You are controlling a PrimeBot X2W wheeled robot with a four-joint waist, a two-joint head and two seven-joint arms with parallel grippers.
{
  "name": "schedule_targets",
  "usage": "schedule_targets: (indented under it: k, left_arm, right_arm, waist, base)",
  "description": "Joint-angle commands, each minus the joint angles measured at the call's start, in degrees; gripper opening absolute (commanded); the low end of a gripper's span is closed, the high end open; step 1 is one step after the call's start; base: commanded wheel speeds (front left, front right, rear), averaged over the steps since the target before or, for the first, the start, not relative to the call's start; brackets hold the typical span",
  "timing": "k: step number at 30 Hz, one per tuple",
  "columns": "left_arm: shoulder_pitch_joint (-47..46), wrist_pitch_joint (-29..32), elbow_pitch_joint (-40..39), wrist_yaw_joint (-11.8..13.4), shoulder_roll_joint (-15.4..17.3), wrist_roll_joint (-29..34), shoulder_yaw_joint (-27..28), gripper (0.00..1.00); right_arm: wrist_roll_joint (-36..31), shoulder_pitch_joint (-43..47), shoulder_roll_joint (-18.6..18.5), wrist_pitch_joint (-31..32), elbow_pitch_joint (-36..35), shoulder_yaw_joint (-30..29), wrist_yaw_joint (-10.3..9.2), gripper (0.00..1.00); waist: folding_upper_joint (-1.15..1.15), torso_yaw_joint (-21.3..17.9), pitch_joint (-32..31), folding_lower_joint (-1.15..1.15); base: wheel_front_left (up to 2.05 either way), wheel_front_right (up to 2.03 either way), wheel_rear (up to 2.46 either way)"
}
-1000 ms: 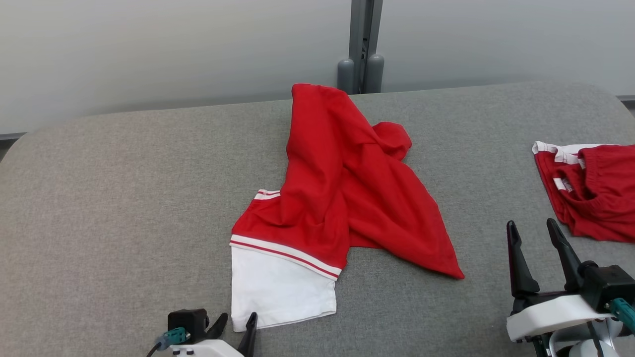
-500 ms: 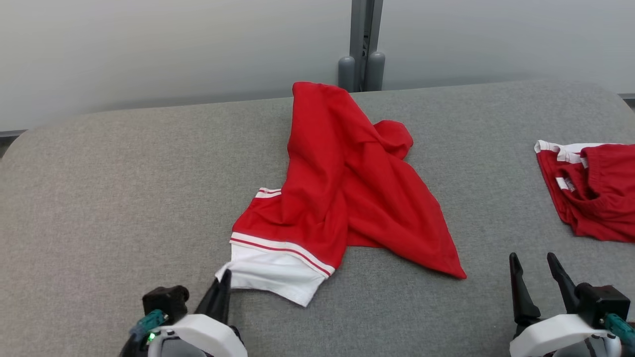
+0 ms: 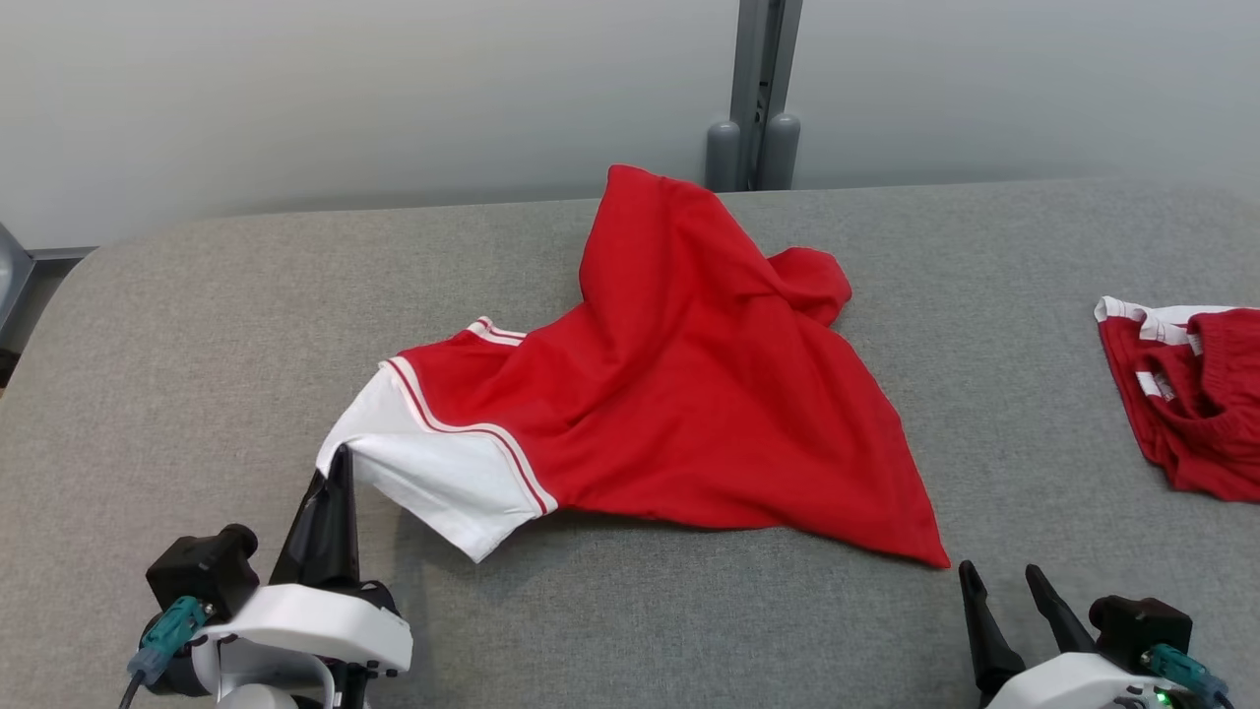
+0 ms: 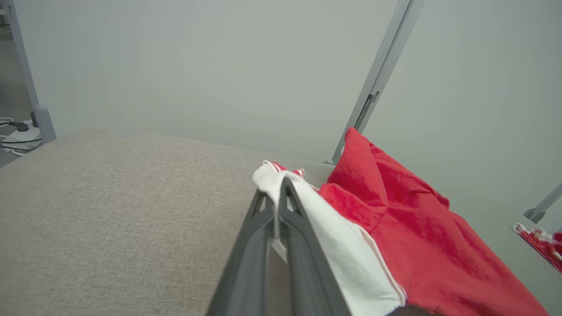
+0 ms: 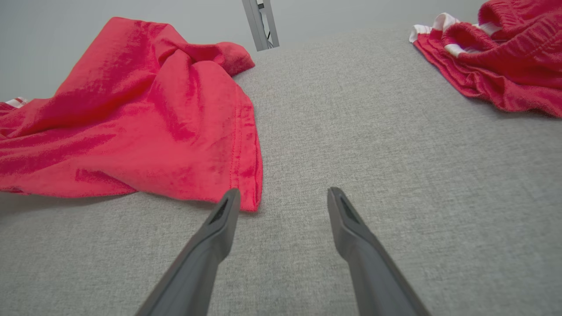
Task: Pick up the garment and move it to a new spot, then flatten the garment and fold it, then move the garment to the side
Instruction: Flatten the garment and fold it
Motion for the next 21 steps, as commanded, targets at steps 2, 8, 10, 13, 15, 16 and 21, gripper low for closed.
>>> schedule_targets:
  k: [2,8,10,13,15,16,21]
  left_arm:
    - [0.8,0.2,-1.3,0.6,0.7,-0.3,0.6,0.0]
    - [2.4,0.3,-3.7,2.0,1.6,-0.7,1.9,0.0]
    - [2.6,0.5,-4.2,2.1,1.8,-0.8,1.9,0.0]
    - [2.6,0.8,-4.5,2.2,1.8,-0.6,1.5,0.0]
    - [2.6,0.8,-4.6,2.4,1.7,-0.5,1.2,0.0]
    - [2.6,0.8,-4.6,2.4,1.6,-0.5,1.1,0.0]
    - [2.4,0.6,-4.3,2.4,1.4,-0.8,0.8,0.0]
  right_arm:
    - [0.8,-1.1,-0.3,-0.1,1.1,0.5,0.01,1.0]
    - [2.1,-3.7,-0.3,-0.7,5.1,1.2,0.01,1.0]
    - [1.9,-4.6,-0.3,-0.7,6.6,1.6,0.01,1.0]
    - [1.8,-6.0,-0.3,-0.3,9.0,2.7,0.01,1.0]
    - [2.2,-6.7,-0.3,-0.2,10.2,3.7,0.01,1.0]
    - [2.5,-7.1,-0.3,-0.1,10.8,4.3,0.01,1.0]
    - [2.2,-8.6,-0.3,0.2,14.2,6.4,0.01,1.0]
  waist:
    - [0.0,0.3,-0.1,0.0]
    - [0.0,1.1,0.0,0.0]
    - [0.0,1.5,0.1,0.0]
    - [0.0,2.1,0.4,0.0]
    - [0.0,2.5,0.6,0.0]
    - [0.0,2.6,0.7,0.0]
    - [0.0,3.2,1.3,0.0]
  base:
    - [0.0,0.0,0.0]
    - [0.0,0.0,0.0]
    - [0.0,0.0,0.0]
    - [0.0,0.0,0.0]
    - [0.0,0.0,0.0]
    - [0.0,0.0,0.0]
    - [0.0,0.0,0.0]
